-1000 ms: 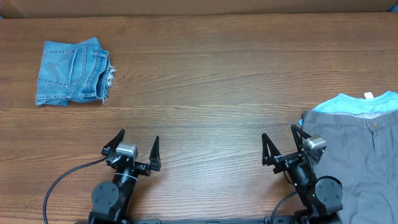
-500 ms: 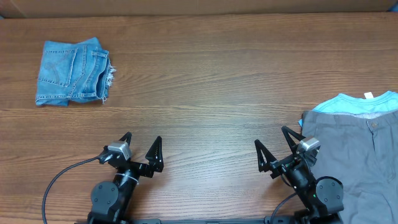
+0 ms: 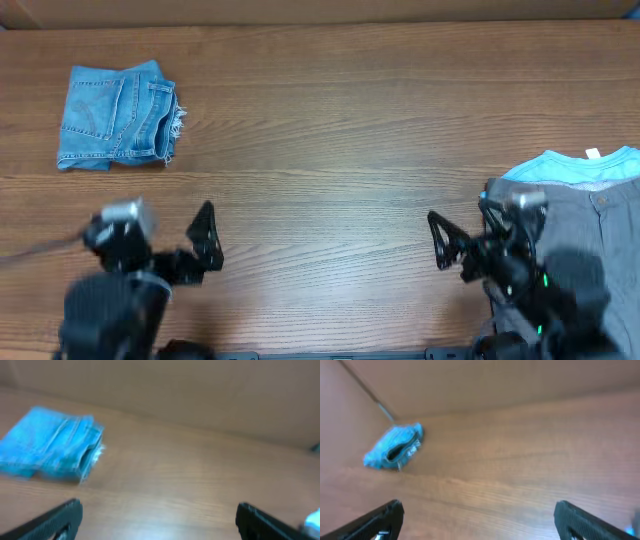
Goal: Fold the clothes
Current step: 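Reach the right gripper to the waistband of the grey shorts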
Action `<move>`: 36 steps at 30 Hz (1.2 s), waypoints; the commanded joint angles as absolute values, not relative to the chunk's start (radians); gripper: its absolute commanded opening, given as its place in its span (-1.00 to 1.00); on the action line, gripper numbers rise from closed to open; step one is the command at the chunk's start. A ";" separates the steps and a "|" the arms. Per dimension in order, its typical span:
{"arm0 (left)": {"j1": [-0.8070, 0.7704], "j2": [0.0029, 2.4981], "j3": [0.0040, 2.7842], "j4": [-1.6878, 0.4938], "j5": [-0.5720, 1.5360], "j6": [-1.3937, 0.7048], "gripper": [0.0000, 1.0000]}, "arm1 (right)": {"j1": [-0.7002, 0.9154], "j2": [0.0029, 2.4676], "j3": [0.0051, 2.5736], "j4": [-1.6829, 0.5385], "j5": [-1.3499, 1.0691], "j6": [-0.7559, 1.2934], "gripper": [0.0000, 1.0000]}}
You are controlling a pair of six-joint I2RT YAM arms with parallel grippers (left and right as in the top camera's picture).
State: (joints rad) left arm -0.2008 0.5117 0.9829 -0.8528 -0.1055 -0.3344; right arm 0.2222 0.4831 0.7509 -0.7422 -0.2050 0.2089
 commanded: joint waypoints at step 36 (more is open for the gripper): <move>-0.197 1.373 1.468 -1.312 0.072 -0.240 1.00 | -0.136 1.907 1.394 -1.119 0.171 0.504 0.83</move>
